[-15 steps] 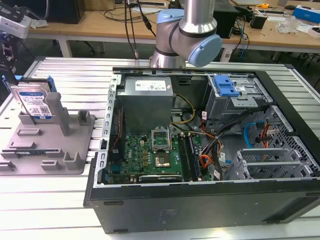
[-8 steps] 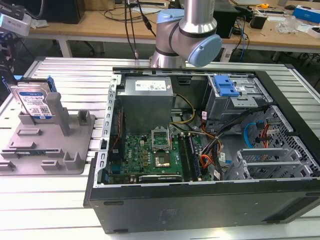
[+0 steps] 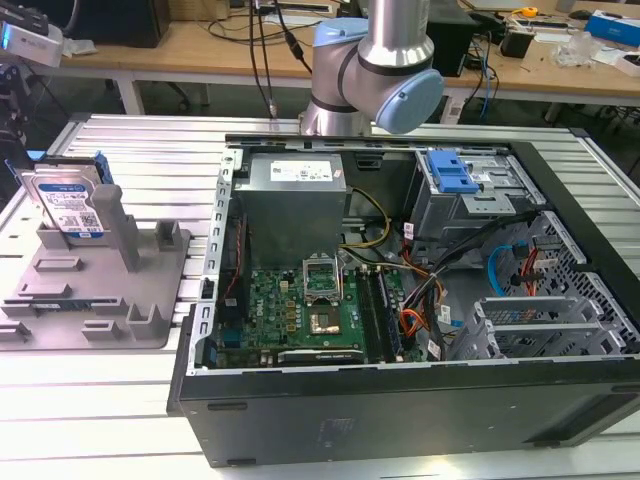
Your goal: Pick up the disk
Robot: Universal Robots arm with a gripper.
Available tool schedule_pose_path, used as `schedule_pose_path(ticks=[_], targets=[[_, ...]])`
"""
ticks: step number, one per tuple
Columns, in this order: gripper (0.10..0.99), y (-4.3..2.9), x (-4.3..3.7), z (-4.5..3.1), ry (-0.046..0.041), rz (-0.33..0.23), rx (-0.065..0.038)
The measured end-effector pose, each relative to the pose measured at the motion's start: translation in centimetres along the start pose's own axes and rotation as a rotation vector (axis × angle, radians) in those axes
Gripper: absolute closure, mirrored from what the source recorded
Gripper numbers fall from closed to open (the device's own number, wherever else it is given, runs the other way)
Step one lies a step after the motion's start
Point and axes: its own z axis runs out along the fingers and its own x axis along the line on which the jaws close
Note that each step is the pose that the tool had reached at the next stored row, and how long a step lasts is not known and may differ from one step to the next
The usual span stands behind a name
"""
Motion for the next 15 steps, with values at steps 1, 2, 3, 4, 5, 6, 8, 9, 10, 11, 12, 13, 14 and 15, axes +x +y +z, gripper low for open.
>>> schedule_pose_path(ticks=[1, 2, 3, 4, 5, 6, 8, 9, 10, 11, 12, 13, 14, 15], targets=[[0.529, 0.0, 0.0, 0.0, 0.0001, -0.004, 0.0], [0.529, 0.0, 0.0, 0.0, 0.0002, -0.007, 0.0], [0.529, 0.0, -0.01, 0.01, 0.0003, -0.01, 0.0], [0.529, 0.03, -0.24, 0.03, -0.0001, -0.01, 0.0], [0.529, 0.13, -0.86, 0.01, 0.0002, -0.01, 0.0], [0.529, 0.2, -1.33, 0.01, 0.0003, -0.01, 0.0], [0.529, 0.37, -2.43, 0.02, 0.0003, -0.01, 0.0], [0.529, 0.53, -3.51, 0.02, 0.0004, -0.01, 0.0], [0.529, 0.63, -4.25, 0.02, 0.0004, -0.01, 0.0], [0.529, 0.74, -5.15, 0.03, 0.0004, -0.01, 0.0], [0.529, 0.89, -6.4, 0.03, 0.0004, -0.01, 0.0], [0.529, 0.97, -7.08, 0.04, 0.0005, -0.01, 0.0], [0.529, 1.22, -7.45, 0.04, 0.0011, -0.01, 0.0], [0.529, 2.06, -7.56, 0.1, 0.0026, -0.01, 0.0]])
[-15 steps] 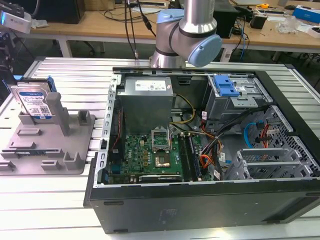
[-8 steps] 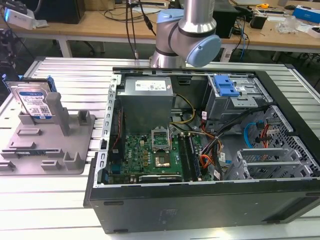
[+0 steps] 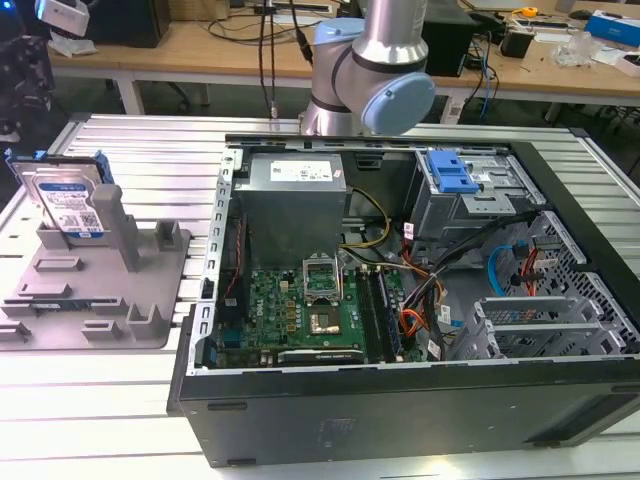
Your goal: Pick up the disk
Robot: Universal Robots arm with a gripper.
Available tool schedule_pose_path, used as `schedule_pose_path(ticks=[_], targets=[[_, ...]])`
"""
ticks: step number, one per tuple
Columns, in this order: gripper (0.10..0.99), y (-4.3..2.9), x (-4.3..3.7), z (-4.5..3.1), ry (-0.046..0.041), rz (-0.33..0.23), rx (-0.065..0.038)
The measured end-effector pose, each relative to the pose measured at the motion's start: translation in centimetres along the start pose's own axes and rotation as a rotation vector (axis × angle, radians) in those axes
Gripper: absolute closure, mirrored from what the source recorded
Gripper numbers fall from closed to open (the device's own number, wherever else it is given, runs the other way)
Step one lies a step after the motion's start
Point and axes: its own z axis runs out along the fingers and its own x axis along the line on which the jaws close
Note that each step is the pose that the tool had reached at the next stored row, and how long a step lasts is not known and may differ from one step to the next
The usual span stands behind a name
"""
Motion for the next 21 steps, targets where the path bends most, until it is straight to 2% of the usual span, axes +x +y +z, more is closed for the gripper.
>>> schedule_pose_path(ticks=[1, 3, 4, 13, 21], targets=[[0.529, 0.66, 0.04, 0.06, 0.0011, -0.001, 0.0], [0.529, 0.99, 0.07, 0.14, 0.002, -0.005, 0.0], [0.529, 1.02, 0.08, 0.13, 0.0046, -0.007, 0.0], [0.529, 1.02, 0.07, 0.35, 0.0063, -0.007, 0.0], [0.529, 0.54, -0.05, 1.02, 0.0095, -0.018, 0.001]])
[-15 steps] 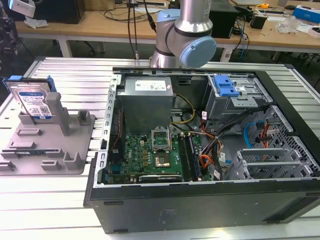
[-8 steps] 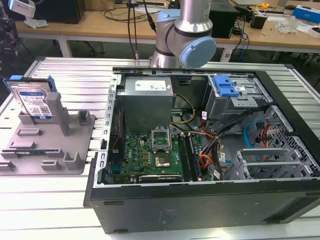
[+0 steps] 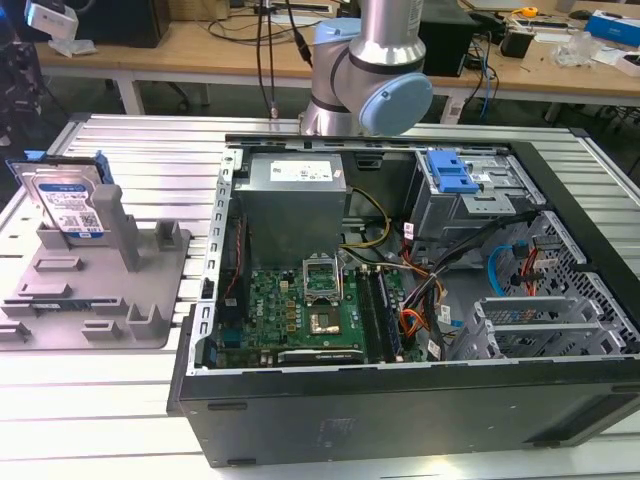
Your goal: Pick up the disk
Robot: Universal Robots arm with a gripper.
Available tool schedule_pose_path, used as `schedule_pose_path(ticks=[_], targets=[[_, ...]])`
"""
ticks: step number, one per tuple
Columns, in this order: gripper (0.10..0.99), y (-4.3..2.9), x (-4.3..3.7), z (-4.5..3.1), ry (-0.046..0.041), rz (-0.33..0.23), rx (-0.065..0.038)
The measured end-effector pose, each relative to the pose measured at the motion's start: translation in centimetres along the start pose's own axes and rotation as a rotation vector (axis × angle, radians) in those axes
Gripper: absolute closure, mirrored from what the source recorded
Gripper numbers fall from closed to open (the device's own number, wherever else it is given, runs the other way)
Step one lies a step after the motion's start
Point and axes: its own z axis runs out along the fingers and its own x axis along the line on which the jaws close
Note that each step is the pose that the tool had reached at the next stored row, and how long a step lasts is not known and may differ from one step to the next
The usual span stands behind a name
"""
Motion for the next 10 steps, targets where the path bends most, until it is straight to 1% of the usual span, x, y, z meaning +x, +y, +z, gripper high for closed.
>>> schedule_pose_path(ticks=[1, 3, 4, 7, 10], targets=[[0.529, 0.0, 0.0, 0.1, 0.0006, -0.002, 0.0], [0.529, -0.01, -0.03, 0.67, 0.0062, -0.013, 0.001], [0.529, -0.02, -0.04, 0.87, 0.0077, -0.015, 0.001], [0.529, 0.03, -0.18, 1.36, 0.009, -0.017, 0.001], [0.529, 0.26, -0.4, 1.81, 0.01, -0.019, 0.001]])
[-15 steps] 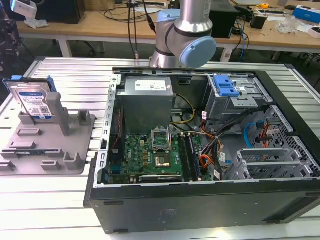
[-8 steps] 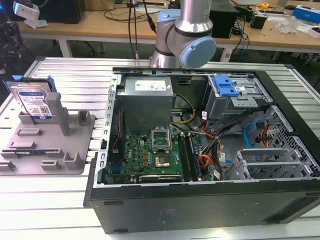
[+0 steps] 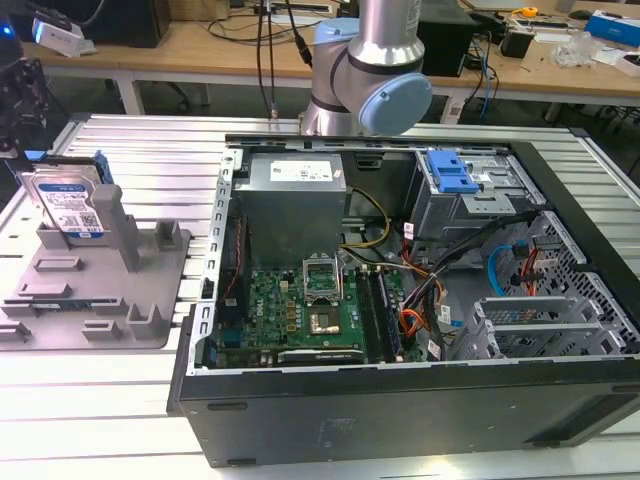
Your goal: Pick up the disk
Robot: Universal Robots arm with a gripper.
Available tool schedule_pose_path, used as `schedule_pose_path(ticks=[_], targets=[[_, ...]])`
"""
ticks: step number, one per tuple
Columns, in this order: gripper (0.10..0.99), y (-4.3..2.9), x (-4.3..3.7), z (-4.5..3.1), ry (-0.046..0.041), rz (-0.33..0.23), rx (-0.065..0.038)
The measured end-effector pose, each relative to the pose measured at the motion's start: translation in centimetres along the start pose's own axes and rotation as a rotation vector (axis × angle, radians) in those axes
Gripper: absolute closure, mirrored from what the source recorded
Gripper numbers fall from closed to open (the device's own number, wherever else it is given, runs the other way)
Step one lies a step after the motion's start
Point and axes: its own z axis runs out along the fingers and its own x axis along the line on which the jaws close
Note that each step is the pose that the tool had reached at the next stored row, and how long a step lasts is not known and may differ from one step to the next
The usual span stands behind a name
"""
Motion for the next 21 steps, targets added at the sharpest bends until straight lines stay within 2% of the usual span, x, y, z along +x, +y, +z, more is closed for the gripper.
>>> schedule_pose_path(ticks=[3, 21], targets=[[0.529, 0.22, -0.15, 0.37, 0.0017, -0.003, 0.0], [0.529, 0.08, -0.18, 1.61, 0.0046, -0.012, 0.001]])
